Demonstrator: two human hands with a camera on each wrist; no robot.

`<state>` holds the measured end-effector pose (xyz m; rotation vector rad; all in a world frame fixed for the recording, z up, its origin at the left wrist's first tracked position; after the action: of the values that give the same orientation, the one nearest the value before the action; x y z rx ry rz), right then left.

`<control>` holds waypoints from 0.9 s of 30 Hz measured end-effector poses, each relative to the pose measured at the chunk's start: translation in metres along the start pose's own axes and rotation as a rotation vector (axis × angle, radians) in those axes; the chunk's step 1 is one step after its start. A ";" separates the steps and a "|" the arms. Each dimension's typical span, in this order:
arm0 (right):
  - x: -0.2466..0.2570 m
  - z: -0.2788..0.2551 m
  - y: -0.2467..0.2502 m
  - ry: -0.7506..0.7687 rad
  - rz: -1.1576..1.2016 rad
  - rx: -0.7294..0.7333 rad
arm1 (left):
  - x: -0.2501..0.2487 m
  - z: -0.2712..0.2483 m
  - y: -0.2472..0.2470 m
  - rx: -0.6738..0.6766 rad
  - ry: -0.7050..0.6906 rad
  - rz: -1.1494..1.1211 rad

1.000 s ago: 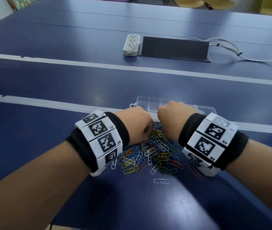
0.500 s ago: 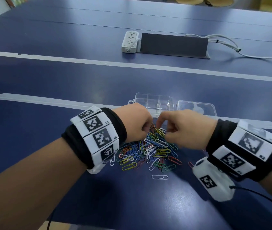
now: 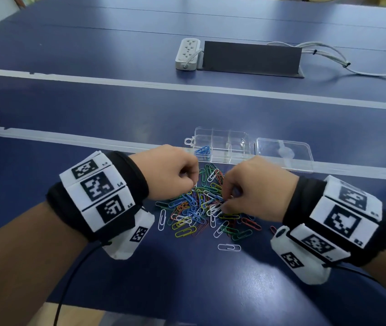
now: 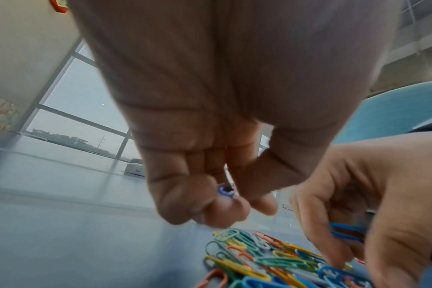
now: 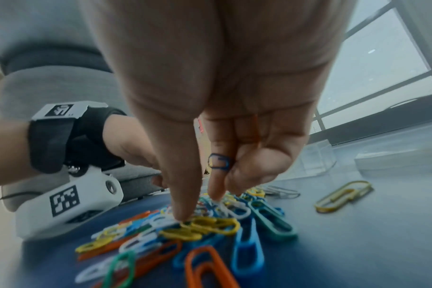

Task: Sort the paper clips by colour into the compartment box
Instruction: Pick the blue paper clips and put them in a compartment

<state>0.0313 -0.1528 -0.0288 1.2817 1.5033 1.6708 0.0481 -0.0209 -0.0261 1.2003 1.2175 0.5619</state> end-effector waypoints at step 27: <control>-0.035 0.008 0.000 -0.327 0.347 0.077 | 0.006 -0.006 -0.012 0.168 0.163 -0.307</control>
<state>0.0525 -0.1802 -0.0396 1.8409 1.2099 1.5172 0.0420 -0.0173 -0.0391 1.0934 1.5803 0.3376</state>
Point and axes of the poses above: each hand's wrist, its own z-axis towards the middle knuckle, its own y-axis out of the back of the hand, x = y × z, the point moved 5 cm from there along z, towards the middle knuckle, and after that the axes turned 12 degrees about -x, right-handed, at the moved point
